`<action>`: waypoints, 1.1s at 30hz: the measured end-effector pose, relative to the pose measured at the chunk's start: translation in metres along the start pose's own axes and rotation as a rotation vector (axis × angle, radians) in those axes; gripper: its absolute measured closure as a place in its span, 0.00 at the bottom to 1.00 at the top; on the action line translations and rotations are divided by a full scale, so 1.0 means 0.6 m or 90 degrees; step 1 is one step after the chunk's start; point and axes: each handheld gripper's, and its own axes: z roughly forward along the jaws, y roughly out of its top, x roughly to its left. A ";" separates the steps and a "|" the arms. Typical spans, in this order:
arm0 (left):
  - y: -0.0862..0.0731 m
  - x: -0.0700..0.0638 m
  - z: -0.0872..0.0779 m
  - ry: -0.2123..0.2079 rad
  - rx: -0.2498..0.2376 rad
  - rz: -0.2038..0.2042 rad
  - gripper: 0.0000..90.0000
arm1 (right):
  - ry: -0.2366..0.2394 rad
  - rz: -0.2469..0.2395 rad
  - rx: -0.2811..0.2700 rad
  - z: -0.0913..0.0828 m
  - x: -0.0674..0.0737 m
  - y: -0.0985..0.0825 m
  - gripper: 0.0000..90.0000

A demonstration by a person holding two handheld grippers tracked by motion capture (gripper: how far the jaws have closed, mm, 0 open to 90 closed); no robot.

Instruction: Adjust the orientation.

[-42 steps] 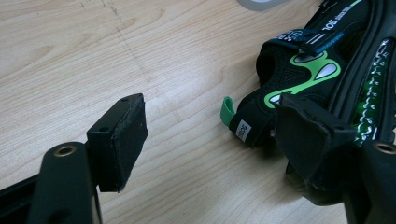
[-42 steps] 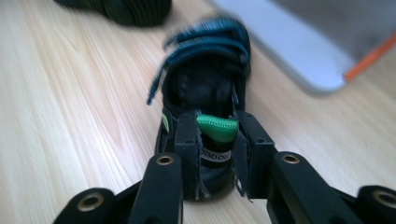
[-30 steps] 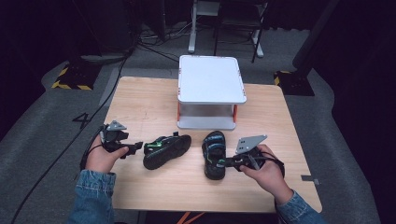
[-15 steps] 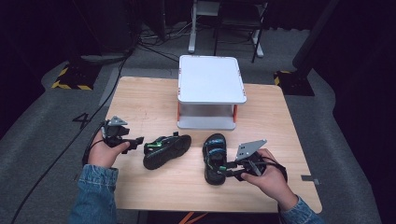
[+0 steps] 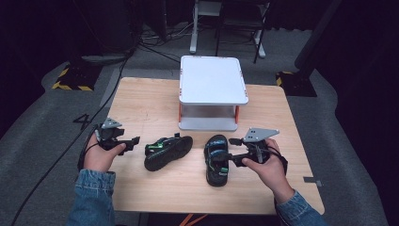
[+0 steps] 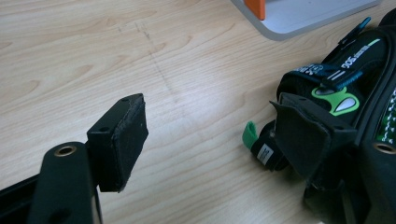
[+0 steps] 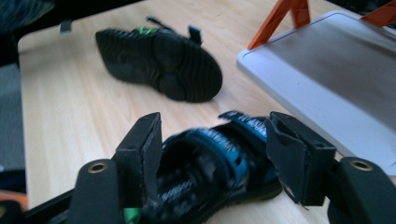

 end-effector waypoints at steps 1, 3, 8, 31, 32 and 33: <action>-0.003 0.001 -0.003 0.003 0.001 -0.003 0.29 | -0.002 0.004 -0.003 0.004 -0.003 0.002 0.39; -0.008 0.003 -0.010 0.009 -0.003 -0.010 0.29 | -0.001 0.008 -0.005 0.014 -0.006 0.008 0.37; -0.022 0.007 -0.025 0.020 -0.004 -0.018 0.29 | 0.006 -0.034 0.004 0.042 -0.004 0.034 0.41; -0.030 0.014 -0.030 0.015 -0.006 -0.024 0.30 | 0.054 -0.100 0.080 0.235 0.079 0.152 0.82; -0.030 0.015 -0.030 0.017 -0.008 -0.023 0.30 | 0.055 -0.098 0.080 0.239 0.080 0.152 0.80; -0.031 0.015 -0.029 0.017 -0.008 -0.024 0.30 | 0.053 -0.097 0.081 0.244 0.081 0.152 0.79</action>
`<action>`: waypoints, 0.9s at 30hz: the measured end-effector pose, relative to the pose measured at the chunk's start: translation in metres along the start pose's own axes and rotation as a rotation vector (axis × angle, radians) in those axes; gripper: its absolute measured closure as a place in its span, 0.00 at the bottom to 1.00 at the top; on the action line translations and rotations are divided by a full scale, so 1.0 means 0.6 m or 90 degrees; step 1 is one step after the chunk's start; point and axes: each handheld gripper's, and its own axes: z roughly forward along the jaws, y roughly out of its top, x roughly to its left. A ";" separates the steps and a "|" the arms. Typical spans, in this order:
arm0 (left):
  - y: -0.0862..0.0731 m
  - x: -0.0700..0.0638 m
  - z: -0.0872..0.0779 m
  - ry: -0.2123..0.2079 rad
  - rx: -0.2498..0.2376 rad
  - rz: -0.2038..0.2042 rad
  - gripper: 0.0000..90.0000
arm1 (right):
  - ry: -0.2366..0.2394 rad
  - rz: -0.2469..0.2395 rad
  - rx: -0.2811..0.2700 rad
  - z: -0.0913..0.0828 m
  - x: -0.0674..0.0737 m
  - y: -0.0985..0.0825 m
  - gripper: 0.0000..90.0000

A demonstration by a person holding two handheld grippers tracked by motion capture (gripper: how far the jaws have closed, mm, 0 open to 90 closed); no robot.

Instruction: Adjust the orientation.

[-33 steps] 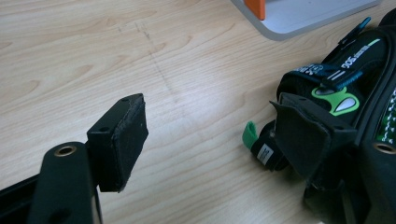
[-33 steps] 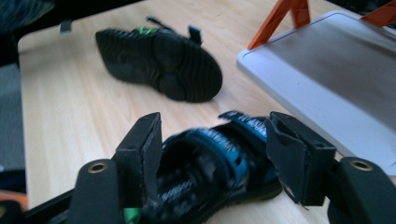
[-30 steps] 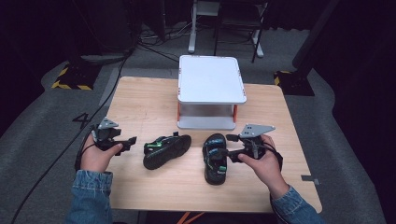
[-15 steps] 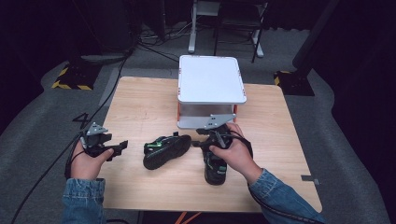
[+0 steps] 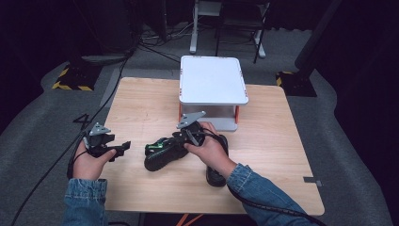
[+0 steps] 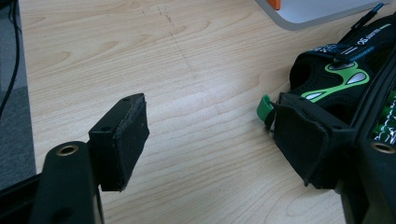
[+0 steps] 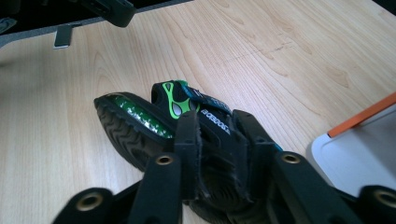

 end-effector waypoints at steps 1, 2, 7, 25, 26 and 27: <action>0.000 0.000 0.001 -0.001 0.001 0.000 0.30 | 0.001 0.000 0.005 0.004 0.001 0.001 0.78; 0.000 0.001 0.001 -0.002 0.002 0.002 0.30 | 0.000 0.001 0.011 0.009 0.001 0.001 0.79; 0.000 0.001 0.000 -0.002 -0.001 0.000 0.30 | 0.011 -0.003 0.028 0.015 0.007 -0.005 0.87; 0.003 -0.003 0.002 -0.006 0.002 0.000 0.30 | 0.051 -0.014 0.096 -0.044 0.060 -0.058 0.90; 0.003 -0.003 0.003 -0.005 0.003 0.001 0.30 | 0.051 -0.017 0.107 -0.044 0.061 -0.062 0.91; 0.003 -0.004 0.004 -0.008 0.003 -0.003 0.30 | 0.048 -0.017 0.111 -0.044 0.063 -0.066 0.88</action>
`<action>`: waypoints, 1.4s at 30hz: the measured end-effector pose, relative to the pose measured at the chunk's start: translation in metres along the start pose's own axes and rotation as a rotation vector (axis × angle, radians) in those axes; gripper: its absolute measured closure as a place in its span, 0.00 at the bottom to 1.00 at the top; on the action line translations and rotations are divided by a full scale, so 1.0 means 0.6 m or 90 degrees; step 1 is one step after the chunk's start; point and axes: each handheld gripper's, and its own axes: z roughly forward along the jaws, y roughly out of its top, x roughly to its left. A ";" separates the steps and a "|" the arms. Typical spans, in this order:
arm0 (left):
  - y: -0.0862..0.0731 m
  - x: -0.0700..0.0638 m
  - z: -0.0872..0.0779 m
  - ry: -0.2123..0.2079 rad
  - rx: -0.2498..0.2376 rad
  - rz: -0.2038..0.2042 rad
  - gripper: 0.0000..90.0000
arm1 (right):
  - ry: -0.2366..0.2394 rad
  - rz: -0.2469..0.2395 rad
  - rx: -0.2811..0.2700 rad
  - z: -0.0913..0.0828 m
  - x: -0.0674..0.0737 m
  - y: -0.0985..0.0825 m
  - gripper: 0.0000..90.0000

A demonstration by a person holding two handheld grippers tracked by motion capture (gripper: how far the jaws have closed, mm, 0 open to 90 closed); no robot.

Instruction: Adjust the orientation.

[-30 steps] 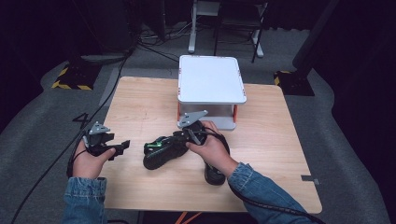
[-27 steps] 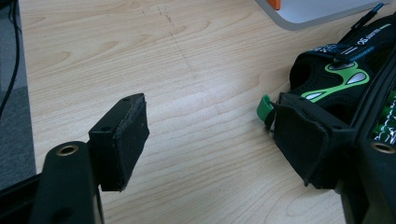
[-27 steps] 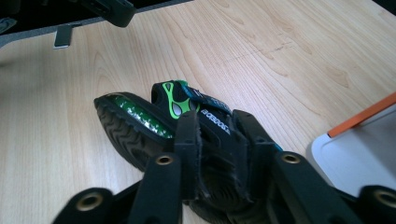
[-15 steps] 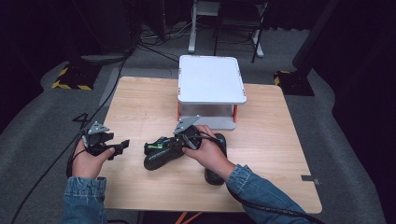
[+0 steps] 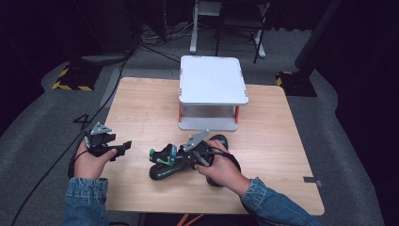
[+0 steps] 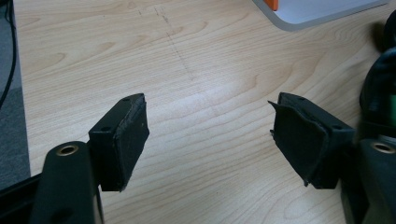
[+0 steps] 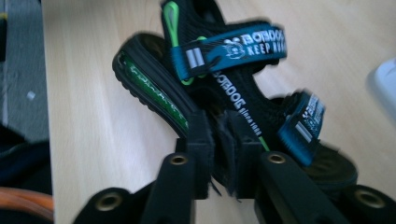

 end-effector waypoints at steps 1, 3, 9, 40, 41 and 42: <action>0.000 0.000 0.000 0.000 0.000 0.003 0.30 | 0.002 -0.001 0.024 0.003 0.001 -0.008 0.90; 0.001 0.000 0.001 0.000 0.001 0.005 0.30 | 0.012 0.007 0.033 0.005 0.002 -0.017 0.91; 0.001 -0.001 0.003 -0.001 0.002 0.004 0.30 | 0.025 0.010 0.069 0.014 0.004 -0.038 0.86; -0.001 0.001 0.008 -0.003 0.007 0.000 0.30 | 0.025 0.143 -0.100 0.042 -0.004 -0.010 0.65; -0.001 0.001 0.008 -0.001 0.007 0.004 0.30 | 0.025 0.141 -0.103 0.043 -0.003 -0.009 0.67; -0.001 0.001 0.009 -0.001 0.008 0.005 0.30 | 0.024 0.139 -0.108 0.044 -0.002 -0.007 0.69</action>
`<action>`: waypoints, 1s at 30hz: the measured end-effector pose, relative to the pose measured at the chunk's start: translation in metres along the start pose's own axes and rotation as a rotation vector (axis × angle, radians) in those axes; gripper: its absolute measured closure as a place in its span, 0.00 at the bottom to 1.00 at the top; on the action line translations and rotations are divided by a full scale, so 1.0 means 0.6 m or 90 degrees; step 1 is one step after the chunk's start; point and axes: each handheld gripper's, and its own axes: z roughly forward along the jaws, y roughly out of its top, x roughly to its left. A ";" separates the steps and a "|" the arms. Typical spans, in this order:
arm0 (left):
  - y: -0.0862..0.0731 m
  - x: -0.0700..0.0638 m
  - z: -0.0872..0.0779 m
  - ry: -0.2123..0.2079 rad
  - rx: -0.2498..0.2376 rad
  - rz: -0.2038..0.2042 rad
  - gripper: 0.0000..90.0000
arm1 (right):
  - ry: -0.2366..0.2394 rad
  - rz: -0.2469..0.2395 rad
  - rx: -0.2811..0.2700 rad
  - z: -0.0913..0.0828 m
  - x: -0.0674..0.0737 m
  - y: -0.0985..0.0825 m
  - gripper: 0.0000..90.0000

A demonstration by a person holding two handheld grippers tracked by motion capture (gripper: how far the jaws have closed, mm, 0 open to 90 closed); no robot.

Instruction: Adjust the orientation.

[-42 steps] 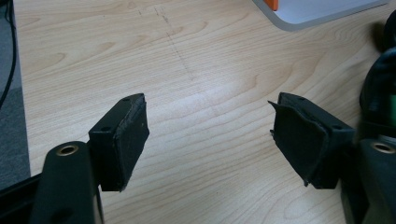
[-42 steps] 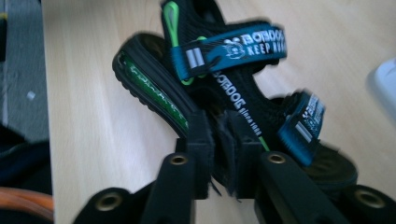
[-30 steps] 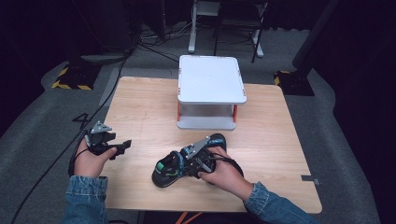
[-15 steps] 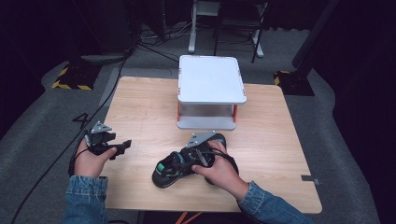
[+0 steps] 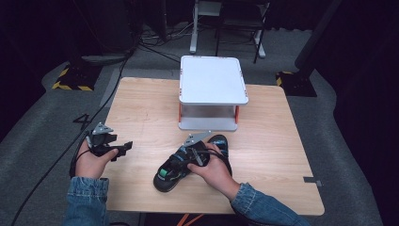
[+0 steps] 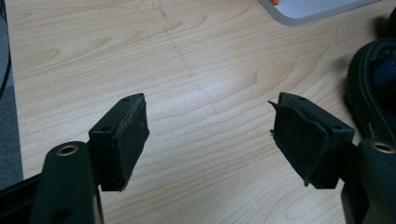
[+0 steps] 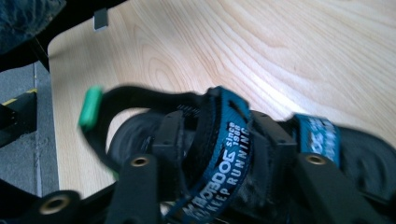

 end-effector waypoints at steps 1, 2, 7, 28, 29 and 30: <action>0.000 0.000 0.000 0.000 0.002 0.001 0.30 | -0.001 -0.006 -0.007 0.001 0.002 0.002 0.70; 0.000 0.000 0.001 -0.001 0.000 0.001 0.30 | 0.003 -0.010 -0.014 0.002 0.003 0.004 0.71; 0.000 0.002 -0.001 -0.004 -0.001 -0.001 0.30 | -0.001 -0.030 -0.041 -0.011 0.007 0.014 0.72; 0.017 -0.008 0.022 -0.014 0.005 0.013 0.30 | -0.021 -0.023 -0.170 -0.211 -0.036 0.005 0.72; 0.018 -0.009 0.023 -0.016 0.006 0.012 0.30 | -0.020 -0.019 -0.173 -0.220 -0.039 0.001 0.72; 0.019 -0.009 0.024 -0.016 0.005 0.016 0.30 | -0.021 -0.016 -0.173 -0.229 -0.042 -0.003 0.72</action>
